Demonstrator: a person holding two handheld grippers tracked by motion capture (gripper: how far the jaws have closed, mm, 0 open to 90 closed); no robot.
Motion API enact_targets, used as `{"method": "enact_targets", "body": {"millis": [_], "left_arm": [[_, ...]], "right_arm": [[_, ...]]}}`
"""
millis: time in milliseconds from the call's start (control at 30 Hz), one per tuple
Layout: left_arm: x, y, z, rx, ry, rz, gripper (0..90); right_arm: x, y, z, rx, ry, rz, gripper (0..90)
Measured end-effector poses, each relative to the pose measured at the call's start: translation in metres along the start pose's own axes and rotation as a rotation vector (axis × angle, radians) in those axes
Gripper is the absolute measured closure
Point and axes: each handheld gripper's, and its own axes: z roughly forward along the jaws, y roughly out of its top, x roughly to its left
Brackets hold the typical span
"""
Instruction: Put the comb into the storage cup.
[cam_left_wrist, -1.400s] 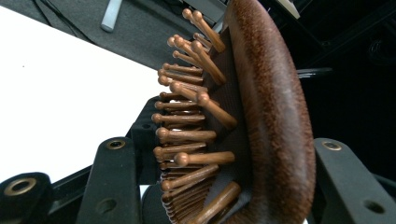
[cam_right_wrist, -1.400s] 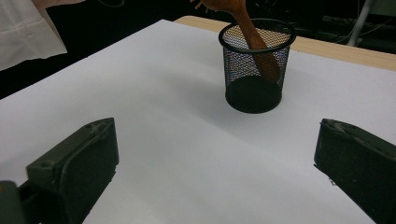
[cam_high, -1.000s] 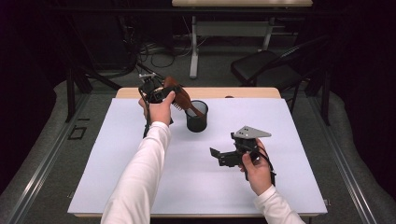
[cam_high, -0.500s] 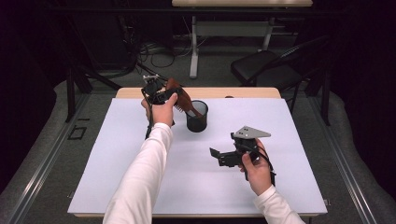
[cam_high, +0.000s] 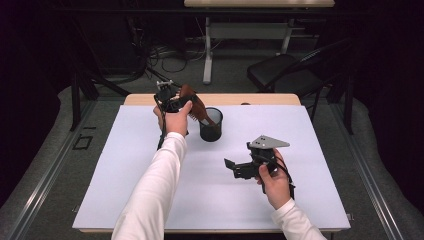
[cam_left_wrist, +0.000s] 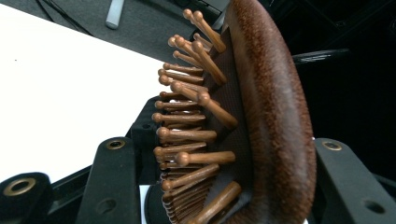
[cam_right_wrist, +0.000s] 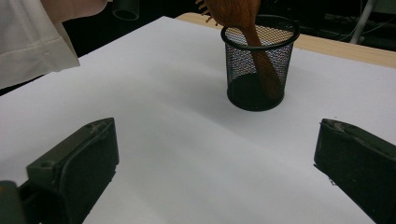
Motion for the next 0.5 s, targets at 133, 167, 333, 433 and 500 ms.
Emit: {"method": "enact_targets", "body": {"millis": [133, 167, 333, 433, 500], "left_arm": [[0.0000, -0.0001, 0.0002, -0.002, 0.000, 0.002, 48.3], [0.0001, -0.0001, 0.0002, -0.001, -0.001, 0.002, 48.3], [0.0007, 0.0002, 0.0001, 0.002, -0.005, 0.007, 48.2], [0.0022, 0.0003, 0.0000, 0.003, -0.012, 0.011, 48.0], [0.0026, 0.0001, 0.0001, 0.000, -0.016, 0.012, 47.9]], "right_arm": [[0.0001, -0.0003, 0.0008, -0.001, -0.001, -0.005, 0.0], [0.0003, -0.0003, 0.0008, -0.001, 0.000, -0.005, 0.0], [0.0007, -0.0004, 0.0010, 0.003, 0.000, -0.004, 0.0], [0.0007, -0.0005, 0.0011, 0.003, 0.001, -0.004, 0.0], [0.0008, -0.0005, 0.0012, 0.005, 0.000, -0.005, 0.0]]}}
